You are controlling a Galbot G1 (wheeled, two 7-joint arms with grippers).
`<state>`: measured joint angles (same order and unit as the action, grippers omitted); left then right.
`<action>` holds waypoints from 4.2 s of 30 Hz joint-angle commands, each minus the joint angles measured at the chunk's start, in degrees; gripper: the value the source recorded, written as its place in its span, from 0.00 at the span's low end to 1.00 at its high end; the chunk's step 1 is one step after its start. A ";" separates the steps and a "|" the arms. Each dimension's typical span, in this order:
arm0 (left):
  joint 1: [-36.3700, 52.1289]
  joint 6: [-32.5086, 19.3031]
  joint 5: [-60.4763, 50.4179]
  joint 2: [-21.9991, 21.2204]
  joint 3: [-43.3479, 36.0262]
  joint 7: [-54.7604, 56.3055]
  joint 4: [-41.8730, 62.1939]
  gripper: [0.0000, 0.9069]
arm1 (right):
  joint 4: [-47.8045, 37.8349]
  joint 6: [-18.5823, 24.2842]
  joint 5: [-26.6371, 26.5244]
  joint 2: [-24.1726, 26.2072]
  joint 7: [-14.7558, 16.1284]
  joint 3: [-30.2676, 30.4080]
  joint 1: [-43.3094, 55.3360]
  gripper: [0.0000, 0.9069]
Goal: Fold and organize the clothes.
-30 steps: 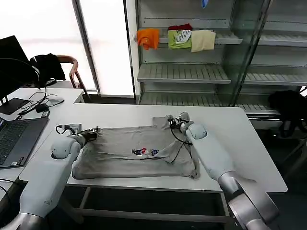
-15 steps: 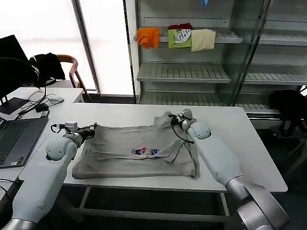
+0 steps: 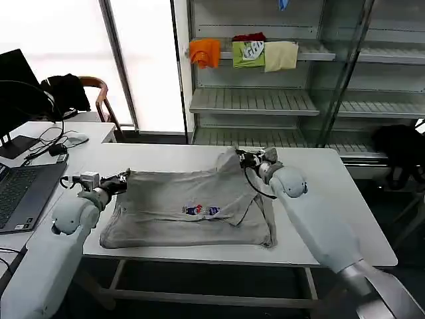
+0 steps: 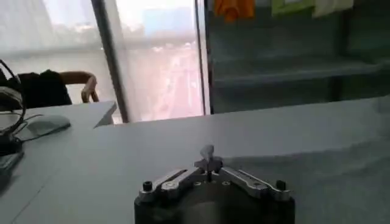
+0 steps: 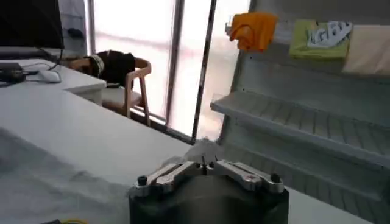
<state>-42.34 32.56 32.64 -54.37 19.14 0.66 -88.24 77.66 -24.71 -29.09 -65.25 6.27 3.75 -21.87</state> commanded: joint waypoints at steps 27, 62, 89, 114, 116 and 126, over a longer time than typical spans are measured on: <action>-9.45 -1.89 1.19 -0.95 1.68 4.85 -12.45 0.00 | -42.55 11.19 6.26 -14.92 -3.01 -1.85 11.37 0.92; -8.67 -2.34 2.53 -1.63 1.38 4.62 -13.46 0.00 | -35.43 7.37 9.70 -15.32 3.77 -1.48 7.98 0.00; -9.97 -3.37 0.18 -0.62 3.00 5.85 -11.38 0.00 | 2.56 12.15 -8.83 3.52 -3.57 0.93 -3.33 0.00; -12.97 -1.50 -5.37 -0.03 4.23 7.15 -9.85 0.01 | 21.47 14.15 -6.16 12.07 -6.14 -1.35 -23.01 0.00; -13.45 -1.39 -6.38 -0.12 4.69 7.31 -9.81 0.01 | 22.45 14.69 -5.68 12.64 -6.14 -1.97 -24.61 0.00; -16.79 -1.78 -7.50 -0.84 4.08 6.52 -11.48 0.01 | 22.64 17.54 -4.29 13.33 -7.46 -3.95 -29.86 0.00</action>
<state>-56.46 30.95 26.99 -54.81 23.44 7.67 -99.01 97.81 -8.81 -34.08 -53.17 -0.26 0.82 -46.37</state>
